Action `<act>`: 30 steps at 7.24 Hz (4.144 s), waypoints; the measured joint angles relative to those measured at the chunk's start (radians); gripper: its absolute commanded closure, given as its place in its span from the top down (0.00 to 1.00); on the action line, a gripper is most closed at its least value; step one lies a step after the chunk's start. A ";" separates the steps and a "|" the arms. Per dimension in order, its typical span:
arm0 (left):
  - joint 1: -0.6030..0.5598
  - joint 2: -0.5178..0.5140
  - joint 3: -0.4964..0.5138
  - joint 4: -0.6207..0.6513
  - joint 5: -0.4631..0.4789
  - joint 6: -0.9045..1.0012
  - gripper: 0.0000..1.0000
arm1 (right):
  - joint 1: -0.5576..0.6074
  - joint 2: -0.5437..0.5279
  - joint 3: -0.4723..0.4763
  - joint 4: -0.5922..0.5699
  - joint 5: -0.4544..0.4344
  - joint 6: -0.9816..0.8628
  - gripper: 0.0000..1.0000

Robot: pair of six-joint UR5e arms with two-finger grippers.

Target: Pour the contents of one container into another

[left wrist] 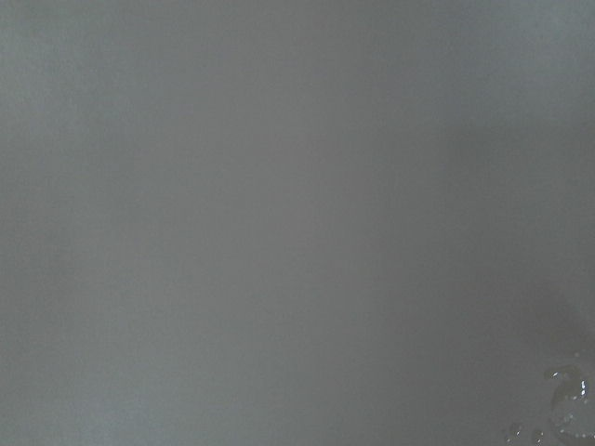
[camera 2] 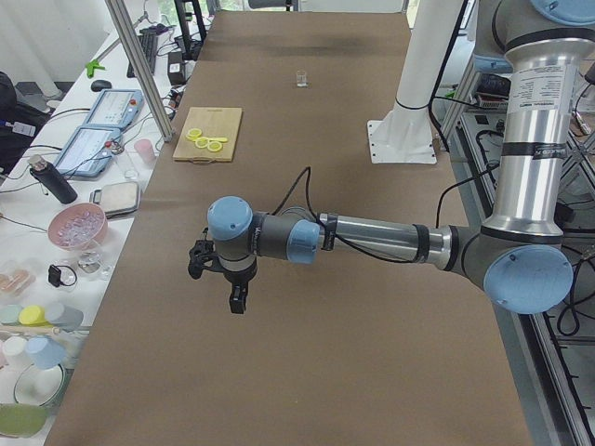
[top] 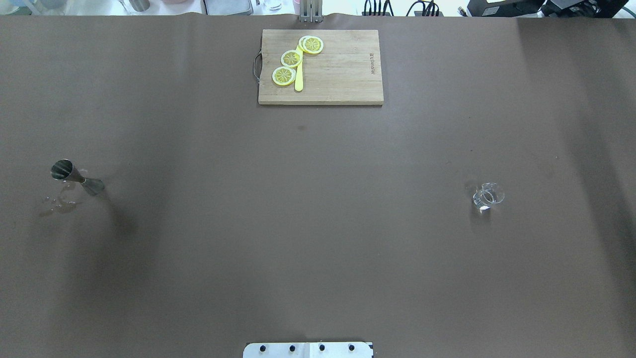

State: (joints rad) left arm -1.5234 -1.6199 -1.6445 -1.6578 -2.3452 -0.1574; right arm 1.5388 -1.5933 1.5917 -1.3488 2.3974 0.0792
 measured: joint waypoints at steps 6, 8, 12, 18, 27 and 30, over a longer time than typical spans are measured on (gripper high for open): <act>0.108 0.013 -0.188 -0.132 0.086 -0.369 0.97 | -0.203 -0.045 0.253 0.018 0.056 0.229 1.00; 0.245 0.049 -0.244 -0.286 0.216 -0.612 0.97 | -0.309 -0.042 0.283 0.067 0.031 0.252 1.00; 0.492 0.136 -0.333 -0.482 0.637 -0.901 0.97 | -0.570 -0.058 0.410 0.170 -0.262 0.388 1.00; 0.894 0.269 -0.336 -0.644 1.351 -1.212 0.97 | -0.791 -0.227 0.273 0.850 -0.482 0.670 1.00; 1.214 0.302 -0.179 -0.808 1.792 -1.262 0.95 | -1.027 -0.190 0.150 1.049 -0.876 0.495 0.98; 1.224 0.297 -0.138 -0.865 1.793 -1.261 0.95 | -1.032 -0.124 0.020 1.166 -0.876 0.491 0.92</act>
State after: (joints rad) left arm -0.2993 -1.3226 -1.7822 -2.5231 -0.5522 -1.4181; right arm 0.5070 -1.7175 1.6118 -0.1831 1.5215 0.5699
